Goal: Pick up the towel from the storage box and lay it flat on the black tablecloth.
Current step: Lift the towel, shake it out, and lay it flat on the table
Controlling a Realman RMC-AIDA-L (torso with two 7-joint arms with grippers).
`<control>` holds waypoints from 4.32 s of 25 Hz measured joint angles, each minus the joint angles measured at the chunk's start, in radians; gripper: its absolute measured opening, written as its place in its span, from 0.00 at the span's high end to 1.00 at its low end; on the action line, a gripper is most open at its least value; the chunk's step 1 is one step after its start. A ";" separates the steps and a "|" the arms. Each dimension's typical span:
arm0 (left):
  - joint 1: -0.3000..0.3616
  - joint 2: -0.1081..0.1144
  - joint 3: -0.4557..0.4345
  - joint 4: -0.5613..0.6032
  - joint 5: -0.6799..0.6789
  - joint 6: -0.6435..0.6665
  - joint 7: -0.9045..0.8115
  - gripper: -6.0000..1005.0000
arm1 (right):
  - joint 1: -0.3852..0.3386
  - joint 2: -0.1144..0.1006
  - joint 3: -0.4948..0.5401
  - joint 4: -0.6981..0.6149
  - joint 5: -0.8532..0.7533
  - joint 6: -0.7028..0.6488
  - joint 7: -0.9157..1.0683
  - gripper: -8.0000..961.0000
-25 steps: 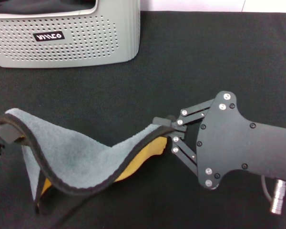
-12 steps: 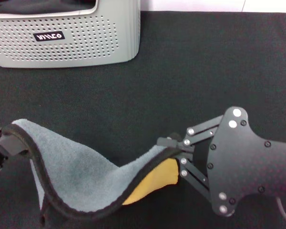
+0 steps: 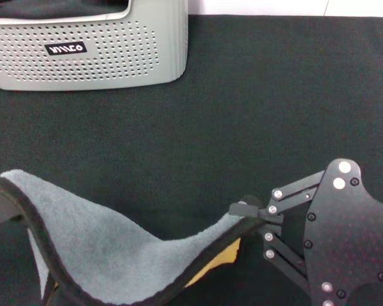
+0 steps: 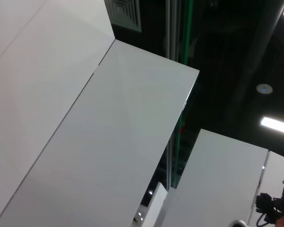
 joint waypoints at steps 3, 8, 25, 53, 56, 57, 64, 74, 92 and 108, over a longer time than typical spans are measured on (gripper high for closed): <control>-0.005 -0.002 0.000 -0.003 0.023 0.000 -0.008 0.99 | -0.005 0.000 0.012 -0.003 0.002 0.015 0.000 0.97; -0.008 -0.009 -0.001 -0.008 0.052 0.000 -0.015 0.99 | -0.013 -0.001 0.042 -0.003 0.010 0.061 0.024 0.97; -0.010 -0.006 0.006 0.040 0.101 0.000 -0.092 0.99 | -0.031 0.000 0.118 0.000 0.099 0.241 0.056 0.97; -0.342 -0.064 -0.032 -0.418 0.184 -0.009 0.057 0.99 | 0.069 -0.001 0.183 0.335 0.115 0.154 -0.048 0.97; -0.374 -0.073 -0.033 -0.456 0.181 -0.014 0.081 0.99 | 0.101 -0.003 0.184 0.380 0.116 0.120 -0.062 0.97; -0.383 -0.076 -0.038 -0.468 0.181 -0.022 0.086 0.99 | 0.113 -0.003 0.184 0.395 0.116 0.111 -0.063 0.97; -0.402 -0.105 -0.054 -0.480 0.188 -0.136 0.117 0.99 | 0.225 -0.003 0.182 0.553 0.119 0.058 -0.115 0.97; -0.414 -0.127 -0.099 -0.483 0.183 -0.198 0.159 0.99 | 0.288 -0.002 0.182 0.651 0.142 -0.035 -0.189 0.97; -0.422 -0.186 -0.141 -0.484 0.182 -0.415 0.232 0.99 | 0.463 -0.007 0.175 0.881 0.192 -0.168 -0.258 0.97; -0.428 -0.234 -0.223 -0.483 0.184 -0.603 0.330 0.99 | 0.595 -0.008 0.172 1.094 0.230 -0.314 -0.310 0.97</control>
